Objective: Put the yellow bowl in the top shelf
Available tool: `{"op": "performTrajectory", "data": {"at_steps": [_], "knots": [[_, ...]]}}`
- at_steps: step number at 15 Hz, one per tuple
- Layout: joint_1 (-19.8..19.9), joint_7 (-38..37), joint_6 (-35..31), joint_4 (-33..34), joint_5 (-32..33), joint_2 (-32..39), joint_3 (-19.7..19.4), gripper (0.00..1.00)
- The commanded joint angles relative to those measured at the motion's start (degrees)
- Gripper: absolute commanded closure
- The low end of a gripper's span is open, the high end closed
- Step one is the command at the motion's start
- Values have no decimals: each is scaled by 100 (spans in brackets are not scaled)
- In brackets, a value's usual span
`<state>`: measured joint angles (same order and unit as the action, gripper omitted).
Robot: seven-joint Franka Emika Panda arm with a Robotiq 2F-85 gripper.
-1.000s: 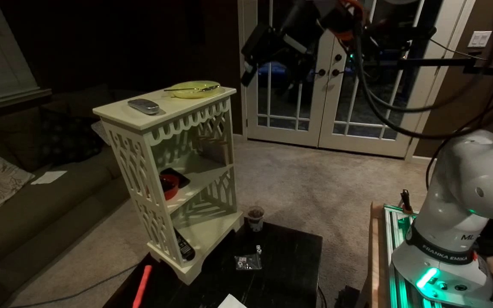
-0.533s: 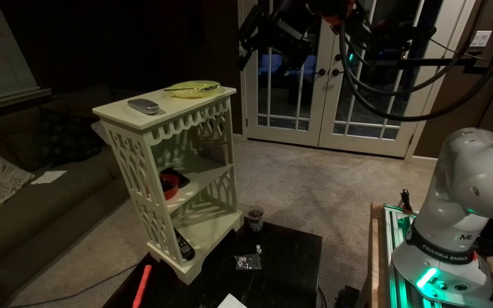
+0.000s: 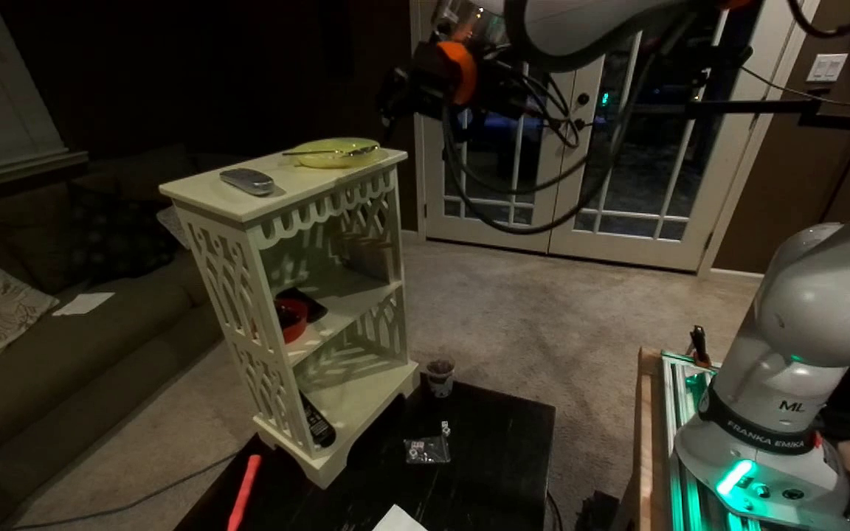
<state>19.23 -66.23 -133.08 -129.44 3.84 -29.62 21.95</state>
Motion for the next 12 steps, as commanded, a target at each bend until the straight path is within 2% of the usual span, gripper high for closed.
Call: {"op": "performTrajectory", "data": {"at_steps": [1,3,4,5,8,10,12], "knots": [[752,-1377,397,1048,642,965,614,0],[979,-1979,847,1518,672,1288,859,0],[223,-2349,1112,1719,756,1525,277,0],[6,-1904,642,1129,860,1210,-26,0],[-352,-2278,979,1542,845,1496,-256,0],[-447,-3039,1012,1637,1080,1669,-395,0],[-614,-3441,1083,1800,1267,1922,-673,0]]}}
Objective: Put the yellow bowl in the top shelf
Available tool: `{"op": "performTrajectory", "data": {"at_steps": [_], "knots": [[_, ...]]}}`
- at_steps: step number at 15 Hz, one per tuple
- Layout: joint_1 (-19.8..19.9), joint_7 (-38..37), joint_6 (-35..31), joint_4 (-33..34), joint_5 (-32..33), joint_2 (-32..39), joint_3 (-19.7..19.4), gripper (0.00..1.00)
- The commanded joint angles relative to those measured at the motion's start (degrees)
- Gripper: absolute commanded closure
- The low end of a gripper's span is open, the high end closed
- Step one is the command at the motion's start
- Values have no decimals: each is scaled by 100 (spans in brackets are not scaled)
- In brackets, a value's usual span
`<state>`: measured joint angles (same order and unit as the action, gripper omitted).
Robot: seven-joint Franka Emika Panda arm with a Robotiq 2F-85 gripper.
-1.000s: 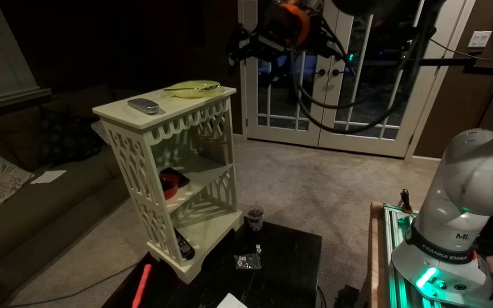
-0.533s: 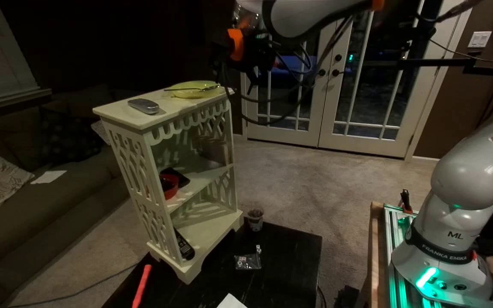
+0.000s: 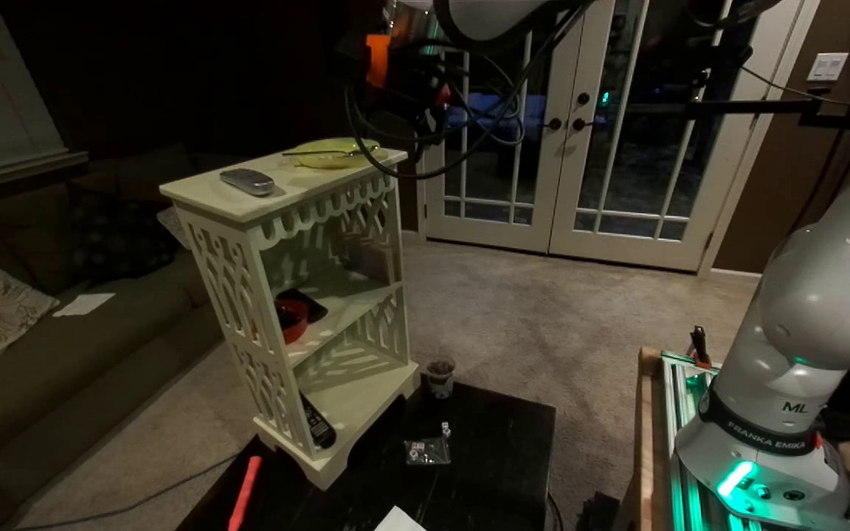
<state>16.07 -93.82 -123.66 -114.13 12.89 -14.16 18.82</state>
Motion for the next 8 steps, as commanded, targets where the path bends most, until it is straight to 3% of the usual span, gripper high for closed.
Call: {"op": "performTrajectory", "data": {"at_steps": [1,4,5,8], "knots": [[-351,-913,148,306,496,472,-469,0],[-526,-1314,153,345,723,639,-833,0],[-688,-956,34,127,531,473,-968,0],[-827,-948,27,132,529,544,-1155,0]]}}
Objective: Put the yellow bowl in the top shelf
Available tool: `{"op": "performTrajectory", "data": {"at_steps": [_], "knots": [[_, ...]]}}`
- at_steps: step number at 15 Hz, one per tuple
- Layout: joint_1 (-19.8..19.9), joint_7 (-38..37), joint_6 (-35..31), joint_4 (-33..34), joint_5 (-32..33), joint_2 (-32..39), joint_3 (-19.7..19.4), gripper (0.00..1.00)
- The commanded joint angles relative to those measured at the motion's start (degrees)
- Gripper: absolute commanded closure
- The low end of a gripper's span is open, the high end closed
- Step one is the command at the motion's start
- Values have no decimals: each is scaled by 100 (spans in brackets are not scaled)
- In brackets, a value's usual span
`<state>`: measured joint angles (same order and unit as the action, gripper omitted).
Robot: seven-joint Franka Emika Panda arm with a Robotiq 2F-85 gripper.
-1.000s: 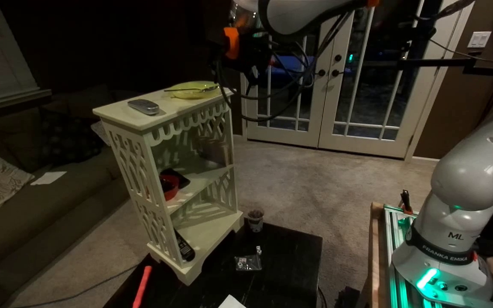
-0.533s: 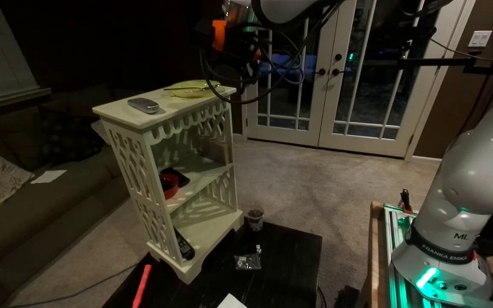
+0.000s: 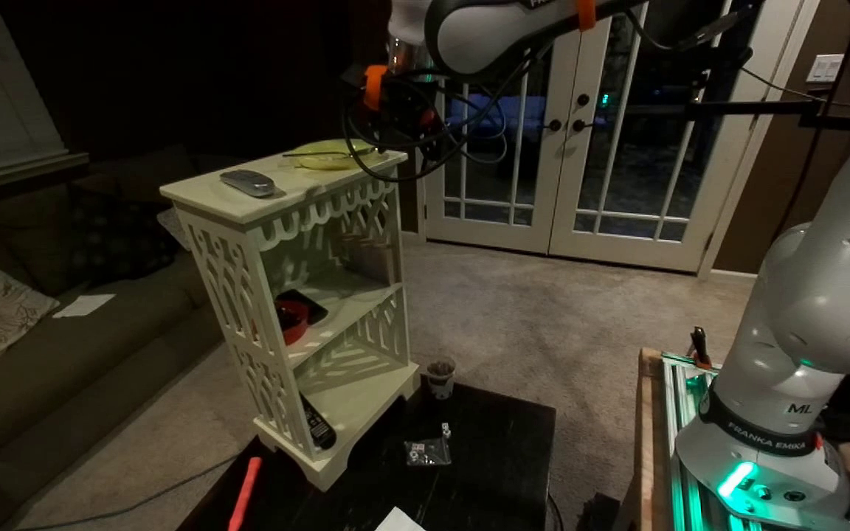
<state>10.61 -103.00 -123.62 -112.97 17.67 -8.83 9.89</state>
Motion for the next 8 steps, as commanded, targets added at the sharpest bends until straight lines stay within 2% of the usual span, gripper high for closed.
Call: {"op": "performTrajectory", "data": {"at_steps": [1,6,8], "knots": [[-306,-30,24,15,49,4,-264,0],[-329,-29,24,15,48,-2,-259,0],[-378,180,30,142,-290,90,-352,0]]}}
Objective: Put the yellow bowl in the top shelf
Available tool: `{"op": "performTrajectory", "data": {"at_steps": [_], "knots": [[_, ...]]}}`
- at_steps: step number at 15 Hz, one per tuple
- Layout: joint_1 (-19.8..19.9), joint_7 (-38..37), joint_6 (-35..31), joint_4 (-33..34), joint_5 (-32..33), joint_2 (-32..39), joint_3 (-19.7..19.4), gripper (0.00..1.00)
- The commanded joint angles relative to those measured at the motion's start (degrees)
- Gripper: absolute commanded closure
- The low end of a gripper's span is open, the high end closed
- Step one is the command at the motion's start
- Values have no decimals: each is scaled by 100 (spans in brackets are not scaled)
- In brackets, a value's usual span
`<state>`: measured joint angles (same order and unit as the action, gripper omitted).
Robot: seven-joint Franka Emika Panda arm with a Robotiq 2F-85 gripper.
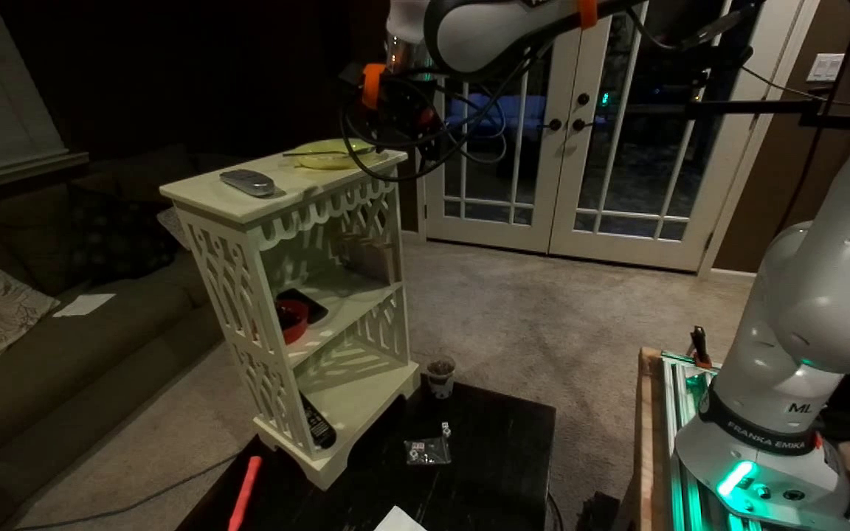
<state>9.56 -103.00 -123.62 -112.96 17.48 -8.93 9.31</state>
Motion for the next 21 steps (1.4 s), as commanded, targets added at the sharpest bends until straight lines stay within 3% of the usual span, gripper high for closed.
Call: {"op": "performTrajectory", "data": {"at_steps": [1,9,16,17,21], "knots": [[-330,310,91,208,-423,162,-376,0],[-499,413,-66,1150,-1247,856,-776,0],[-540,1226,18,2091,-1223,1535,-1013,0],[-586,1037,-40,1684,-1137,1254,-1029,0],[-582,1232,-65,1922,-1191,1503,-1103,0]]}}
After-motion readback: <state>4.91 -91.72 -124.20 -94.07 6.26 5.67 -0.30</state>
